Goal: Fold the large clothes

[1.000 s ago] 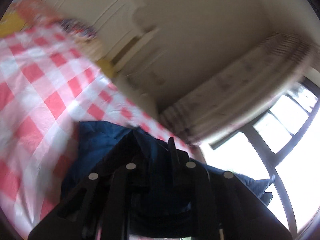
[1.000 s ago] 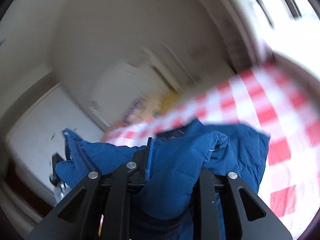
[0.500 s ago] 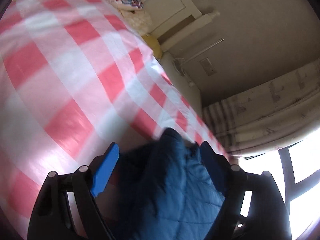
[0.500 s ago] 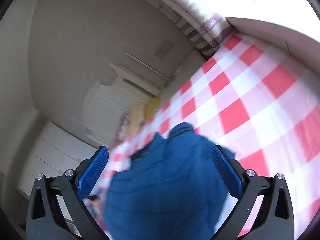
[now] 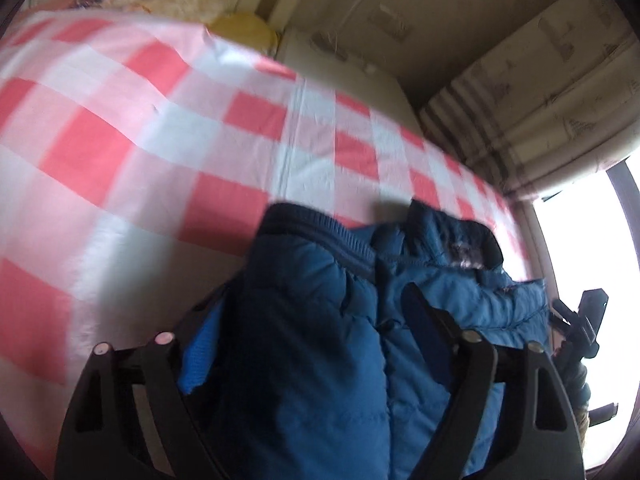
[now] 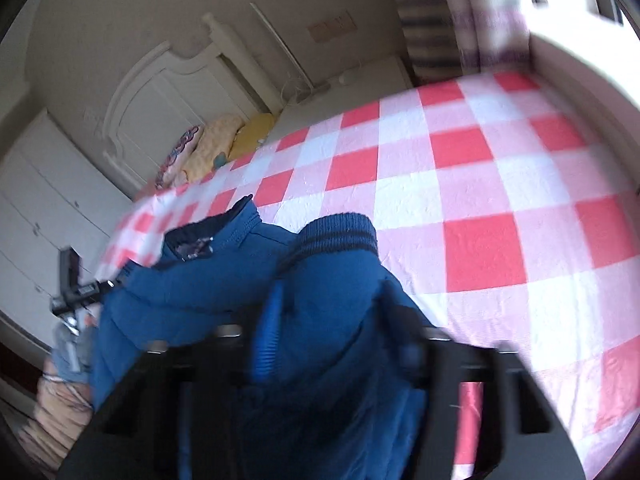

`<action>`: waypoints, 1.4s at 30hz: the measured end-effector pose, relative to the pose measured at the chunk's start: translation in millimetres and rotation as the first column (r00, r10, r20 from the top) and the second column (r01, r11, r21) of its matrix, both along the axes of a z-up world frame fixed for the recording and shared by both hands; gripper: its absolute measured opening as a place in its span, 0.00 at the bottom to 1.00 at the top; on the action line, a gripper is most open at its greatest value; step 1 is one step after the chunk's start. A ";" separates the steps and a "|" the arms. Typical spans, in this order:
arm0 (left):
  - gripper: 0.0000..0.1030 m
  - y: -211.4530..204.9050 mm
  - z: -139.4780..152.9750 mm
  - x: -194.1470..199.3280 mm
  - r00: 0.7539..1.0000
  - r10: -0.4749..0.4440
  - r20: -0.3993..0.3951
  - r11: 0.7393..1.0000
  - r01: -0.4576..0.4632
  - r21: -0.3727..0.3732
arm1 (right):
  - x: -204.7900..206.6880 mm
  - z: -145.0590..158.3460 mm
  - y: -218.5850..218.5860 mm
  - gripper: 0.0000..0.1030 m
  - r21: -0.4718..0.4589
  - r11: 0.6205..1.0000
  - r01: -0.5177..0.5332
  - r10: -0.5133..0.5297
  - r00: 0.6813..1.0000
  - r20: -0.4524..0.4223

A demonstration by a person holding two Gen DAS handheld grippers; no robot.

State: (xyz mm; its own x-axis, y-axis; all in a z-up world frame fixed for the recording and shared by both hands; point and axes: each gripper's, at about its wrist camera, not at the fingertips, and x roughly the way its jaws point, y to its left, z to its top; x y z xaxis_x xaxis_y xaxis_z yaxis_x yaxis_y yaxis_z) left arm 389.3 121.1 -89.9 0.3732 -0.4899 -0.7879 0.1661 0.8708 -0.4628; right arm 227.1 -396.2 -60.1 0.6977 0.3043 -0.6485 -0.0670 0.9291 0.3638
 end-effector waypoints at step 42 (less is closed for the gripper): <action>0.75 -5.7 27.9 -4.1 0.898 0.327 0.294 0.899 -0.392 0.198 | 9.4 30.1 5.7 0.77 -0.051 0.974 0.219 -0.217 0.976 0.028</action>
